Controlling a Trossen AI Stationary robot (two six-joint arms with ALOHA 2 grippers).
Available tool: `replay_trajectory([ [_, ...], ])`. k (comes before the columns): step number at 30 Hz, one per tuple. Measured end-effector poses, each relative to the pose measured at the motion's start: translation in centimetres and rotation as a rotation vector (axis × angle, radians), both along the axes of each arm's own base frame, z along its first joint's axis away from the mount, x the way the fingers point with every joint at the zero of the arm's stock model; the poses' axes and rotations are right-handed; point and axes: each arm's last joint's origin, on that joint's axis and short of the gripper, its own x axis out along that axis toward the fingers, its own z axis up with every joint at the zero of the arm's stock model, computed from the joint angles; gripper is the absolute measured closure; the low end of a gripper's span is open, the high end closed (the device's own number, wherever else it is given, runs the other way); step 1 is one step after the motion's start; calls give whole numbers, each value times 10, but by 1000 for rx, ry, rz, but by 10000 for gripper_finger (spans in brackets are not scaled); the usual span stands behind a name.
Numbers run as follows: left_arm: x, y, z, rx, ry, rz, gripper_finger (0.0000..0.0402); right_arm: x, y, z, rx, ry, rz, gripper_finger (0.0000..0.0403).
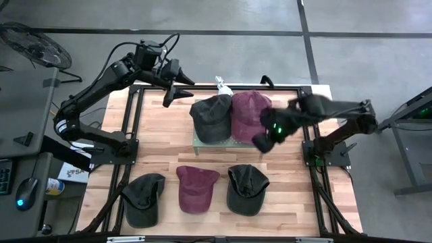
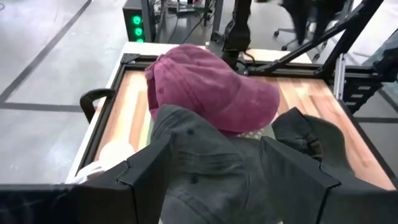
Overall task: Pick & Place hat
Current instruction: Stack the right black cap on top of the black cap on the shelf
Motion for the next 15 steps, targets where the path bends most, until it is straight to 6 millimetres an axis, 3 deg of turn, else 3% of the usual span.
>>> replay_trajectory([
  [7, -1, 0, -2, 16, 18, 2, 163, 1, 53, -41, 183, 162, -90, 306],
  [15, -1, 0, -2, 18, 19, 4, 163, -2, 105, -67, 299, 142, -262, 306],
])
